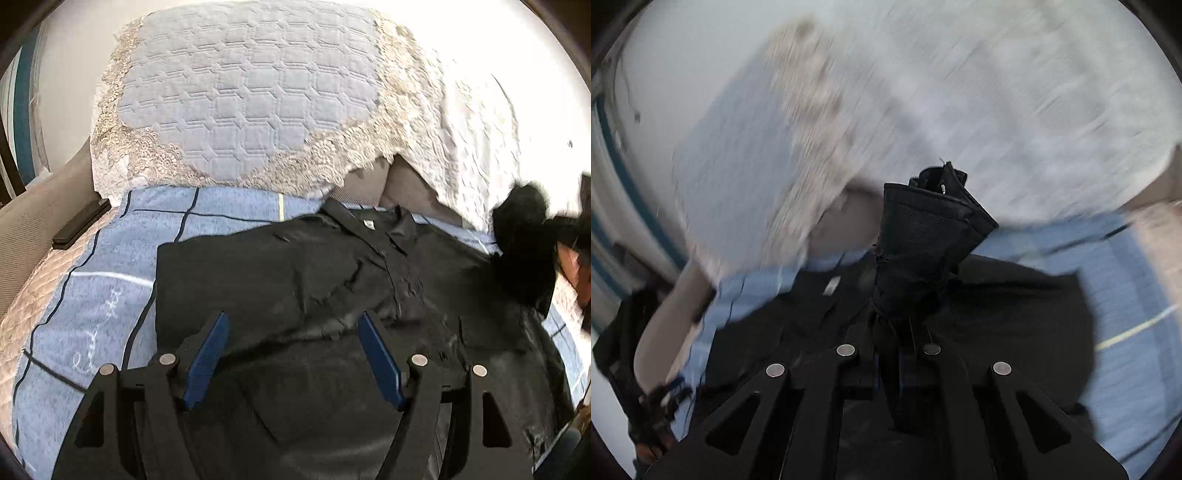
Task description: Fold large clothes
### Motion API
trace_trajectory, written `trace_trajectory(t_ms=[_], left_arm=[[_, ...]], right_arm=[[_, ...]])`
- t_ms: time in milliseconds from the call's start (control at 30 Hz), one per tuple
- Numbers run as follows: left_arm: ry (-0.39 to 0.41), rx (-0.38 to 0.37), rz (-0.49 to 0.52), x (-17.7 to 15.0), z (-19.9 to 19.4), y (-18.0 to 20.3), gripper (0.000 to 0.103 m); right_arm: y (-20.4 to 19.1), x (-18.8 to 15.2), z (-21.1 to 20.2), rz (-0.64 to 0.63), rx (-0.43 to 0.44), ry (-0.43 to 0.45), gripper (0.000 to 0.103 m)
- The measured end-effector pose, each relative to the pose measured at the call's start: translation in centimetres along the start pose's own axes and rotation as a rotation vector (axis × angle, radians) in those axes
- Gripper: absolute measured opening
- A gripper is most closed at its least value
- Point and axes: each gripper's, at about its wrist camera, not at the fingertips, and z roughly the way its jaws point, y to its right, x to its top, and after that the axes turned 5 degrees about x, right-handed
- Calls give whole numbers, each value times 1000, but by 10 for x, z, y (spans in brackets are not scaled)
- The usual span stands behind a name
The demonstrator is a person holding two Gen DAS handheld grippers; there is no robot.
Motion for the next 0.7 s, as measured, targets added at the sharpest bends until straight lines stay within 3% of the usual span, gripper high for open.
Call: trace_trajectory(t_ms=[100, 200, 300, 400, 467, 533, 600, 700], left_arm=[[-8, -10, -31, 3, 16, -6, 74], [-31, -6, -43, 3, 36, -11, 74], [-39, -18, -59, 2, 48, -18, 74], [-35, -27, -76, 1, 53, -25, 74], [-43, -41, -79, 1, 55, -26, 74], [-52, -50, -69, 0, 55, -23, 74], [-59, -58, -66, -1, 56, -21, 74], [-76, -51, -67, -4, 60, -21, 74]], right_arm=[[-21, -35, 67, -10, 49, -142, 11], [-31, -67, 115, -31, 45, -273, 25], [-40, -86, 109, -20, 130, -296, 49], [-47, -87, 71, -35, 248, -225, 51], [-44, -82, 49, -33, 228, -144, 51], [-29, -80, 40, -6, 150, -101, 51], [-17, -83, 54, 9, 39, -138, 51], [-8, -96, 89, 18, 14, -229, 51]])
